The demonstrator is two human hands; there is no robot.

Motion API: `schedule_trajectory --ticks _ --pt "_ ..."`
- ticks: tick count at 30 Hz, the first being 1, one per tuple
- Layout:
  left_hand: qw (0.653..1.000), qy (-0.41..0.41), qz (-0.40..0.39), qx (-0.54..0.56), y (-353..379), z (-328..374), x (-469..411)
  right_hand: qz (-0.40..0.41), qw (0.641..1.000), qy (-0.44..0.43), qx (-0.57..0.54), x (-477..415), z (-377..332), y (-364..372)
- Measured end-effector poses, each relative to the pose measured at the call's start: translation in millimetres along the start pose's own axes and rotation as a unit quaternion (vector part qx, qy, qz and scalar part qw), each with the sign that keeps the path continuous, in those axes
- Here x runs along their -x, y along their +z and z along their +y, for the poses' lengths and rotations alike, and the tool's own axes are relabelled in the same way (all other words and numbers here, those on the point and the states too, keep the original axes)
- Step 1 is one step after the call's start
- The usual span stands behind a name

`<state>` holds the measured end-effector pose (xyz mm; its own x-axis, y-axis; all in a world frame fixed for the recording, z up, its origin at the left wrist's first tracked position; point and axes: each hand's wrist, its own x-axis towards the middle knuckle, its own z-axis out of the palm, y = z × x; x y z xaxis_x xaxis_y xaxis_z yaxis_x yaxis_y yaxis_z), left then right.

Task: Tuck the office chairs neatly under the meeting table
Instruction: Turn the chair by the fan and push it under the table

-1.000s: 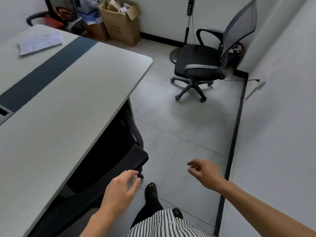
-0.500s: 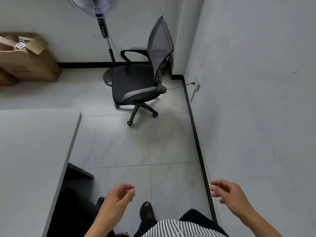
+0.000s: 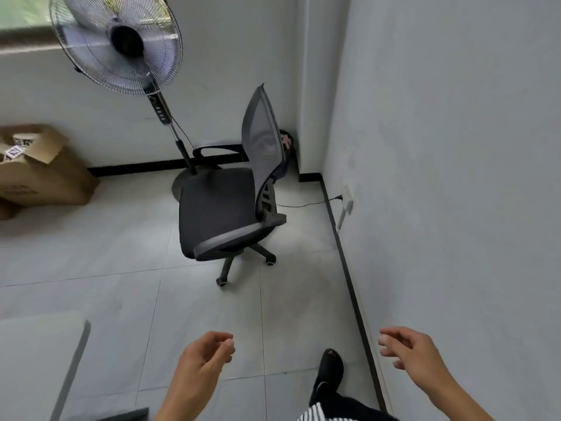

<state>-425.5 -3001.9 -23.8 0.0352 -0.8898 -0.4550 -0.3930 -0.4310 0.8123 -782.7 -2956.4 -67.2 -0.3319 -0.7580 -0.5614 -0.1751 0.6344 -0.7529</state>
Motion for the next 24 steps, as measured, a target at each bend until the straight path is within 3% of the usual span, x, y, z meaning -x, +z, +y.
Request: schedule_trajectory --ticks 9,17,24 --pt "0.999 0.015 0.039 0.024 32.7 109.8 -109.0 -0.04 0.993 -0.108 0.001 -170.3 -175.7 -11.9" --pt "0.998 0.047 0.039 0.019 34.0 182.5 -264.0 -0.043 0.993 -0.104 0.019 -289.3 -253.2 3.3" --pt "0.996 0.082 0.032 -0.02 44.2 272.2 -410.7 -0.033 0.989 -0.139 0.049 -385.6 -368.9 7.3"
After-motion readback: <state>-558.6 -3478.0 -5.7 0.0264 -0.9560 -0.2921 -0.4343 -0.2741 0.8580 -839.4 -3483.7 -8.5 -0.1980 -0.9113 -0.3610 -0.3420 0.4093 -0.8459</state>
